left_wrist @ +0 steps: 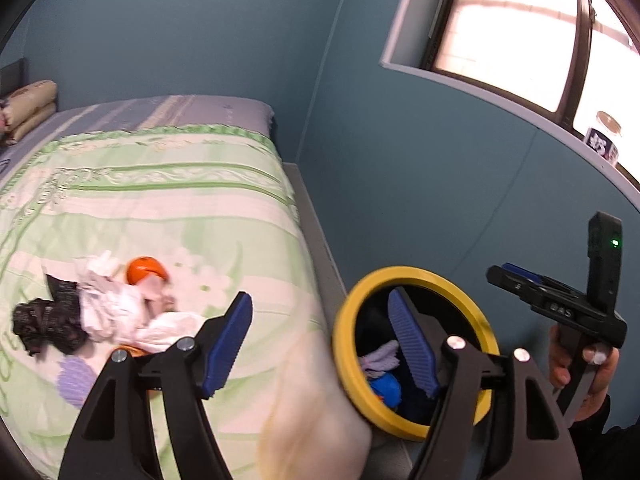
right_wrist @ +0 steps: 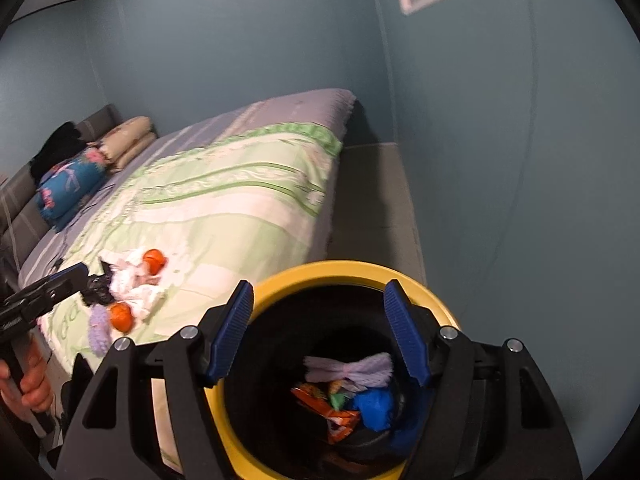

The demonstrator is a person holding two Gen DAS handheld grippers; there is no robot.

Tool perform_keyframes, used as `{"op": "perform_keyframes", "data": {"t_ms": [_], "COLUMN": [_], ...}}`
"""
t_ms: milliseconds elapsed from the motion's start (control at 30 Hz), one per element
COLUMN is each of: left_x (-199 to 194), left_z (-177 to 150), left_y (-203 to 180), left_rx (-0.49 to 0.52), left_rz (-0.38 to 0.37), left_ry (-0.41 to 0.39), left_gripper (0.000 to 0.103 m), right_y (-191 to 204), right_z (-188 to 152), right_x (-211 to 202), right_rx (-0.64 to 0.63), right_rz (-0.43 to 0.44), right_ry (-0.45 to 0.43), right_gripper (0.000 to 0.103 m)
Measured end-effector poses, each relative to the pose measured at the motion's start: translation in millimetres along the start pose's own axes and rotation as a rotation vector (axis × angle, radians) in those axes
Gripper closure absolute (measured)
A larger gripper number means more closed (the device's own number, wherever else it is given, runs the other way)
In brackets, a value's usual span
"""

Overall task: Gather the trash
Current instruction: 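Move both open grippers back toward the remaining trash on the bed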

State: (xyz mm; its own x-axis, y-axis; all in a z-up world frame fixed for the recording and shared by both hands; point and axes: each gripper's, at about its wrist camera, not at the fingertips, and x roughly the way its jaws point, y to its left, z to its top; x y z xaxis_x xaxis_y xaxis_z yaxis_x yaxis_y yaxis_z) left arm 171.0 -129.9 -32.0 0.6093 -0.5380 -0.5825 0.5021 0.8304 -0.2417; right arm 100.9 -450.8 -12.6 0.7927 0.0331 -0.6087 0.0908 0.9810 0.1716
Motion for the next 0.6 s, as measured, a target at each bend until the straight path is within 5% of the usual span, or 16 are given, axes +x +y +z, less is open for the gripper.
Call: {"op": "perform_keyframes", "data": {"t_ms": [600], "left_x": [-78], "left_z": [-1], "left_y": [126], "left_rx": [-0.143], "left_rz": [0.272], "left_ry": [-0.106], "left_gripper": [0.020], "right_y": [160], "right_z": [-10], "right_x": [37], "right_rx": [-0.250], "right_rz": [0.320], "right_ry": [0.048], "right_gripper": [0.033]}}
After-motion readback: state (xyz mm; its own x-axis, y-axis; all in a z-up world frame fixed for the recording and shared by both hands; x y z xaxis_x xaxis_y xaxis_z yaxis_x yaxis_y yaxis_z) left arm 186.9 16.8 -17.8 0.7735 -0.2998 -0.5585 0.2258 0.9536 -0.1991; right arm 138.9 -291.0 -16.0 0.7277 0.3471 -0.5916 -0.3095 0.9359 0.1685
